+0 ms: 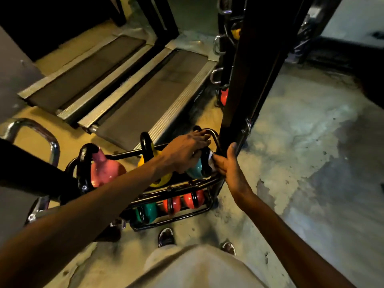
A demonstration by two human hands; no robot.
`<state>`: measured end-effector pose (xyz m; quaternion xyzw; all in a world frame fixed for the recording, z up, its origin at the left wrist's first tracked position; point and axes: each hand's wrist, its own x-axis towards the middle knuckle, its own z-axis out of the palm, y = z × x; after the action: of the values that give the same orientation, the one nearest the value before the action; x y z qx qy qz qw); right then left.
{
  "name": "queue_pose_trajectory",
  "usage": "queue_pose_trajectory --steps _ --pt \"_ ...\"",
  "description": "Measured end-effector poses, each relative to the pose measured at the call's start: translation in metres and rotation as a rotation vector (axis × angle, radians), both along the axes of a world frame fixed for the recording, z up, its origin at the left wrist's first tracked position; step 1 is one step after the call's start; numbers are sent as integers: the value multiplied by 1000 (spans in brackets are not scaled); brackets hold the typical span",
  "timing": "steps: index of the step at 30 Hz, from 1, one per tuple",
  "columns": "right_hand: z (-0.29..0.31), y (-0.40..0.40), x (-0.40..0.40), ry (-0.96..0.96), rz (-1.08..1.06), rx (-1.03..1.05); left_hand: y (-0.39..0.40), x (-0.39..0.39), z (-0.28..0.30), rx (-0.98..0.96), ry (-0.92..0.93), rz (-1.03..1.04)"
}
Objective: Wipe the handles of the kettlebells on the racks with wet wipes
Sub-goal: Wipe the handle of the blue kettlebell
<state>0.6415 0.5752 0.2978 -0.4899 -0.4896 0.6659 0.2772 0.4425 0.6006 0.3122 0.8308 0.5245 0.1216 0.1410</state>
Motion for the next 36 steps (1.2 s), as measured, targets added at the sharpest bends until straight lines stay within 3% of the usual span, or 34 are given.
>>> queue_pose_trajectory --steps 3,8,13,15,18,20,24,30,36 --pt "-4 -15 -14 10 -109 61 10 -12 0 -12 17 -90" --pt "-28 -45 -23 -155 -268 76 14 -32 -11 5 -11 -259" --pt "-11 -48 -54 -163 -380 137 19 -41 -16 10 -42 -335" --pt "-10 -60 -67 -327 -302 303 22 -48 -18 6 -32 -376" --pt "-32 -86 -75 -896 -55 586 24 -51 -22 27 8 -407" --pt "-45 -94 -75 -1109 -44 646 25 -51 -24 48 6 -413" --pt "-43 -84 -80 -1131 -86 695 27 -54 -28 52 -30 -417" --pt "-60 -96 -65 -1431 258 839 26 -53 -26 65 -23 -397" --pt "-55 -80 -54 -1543 449 939 27 -52 -28 52 -17 -404"
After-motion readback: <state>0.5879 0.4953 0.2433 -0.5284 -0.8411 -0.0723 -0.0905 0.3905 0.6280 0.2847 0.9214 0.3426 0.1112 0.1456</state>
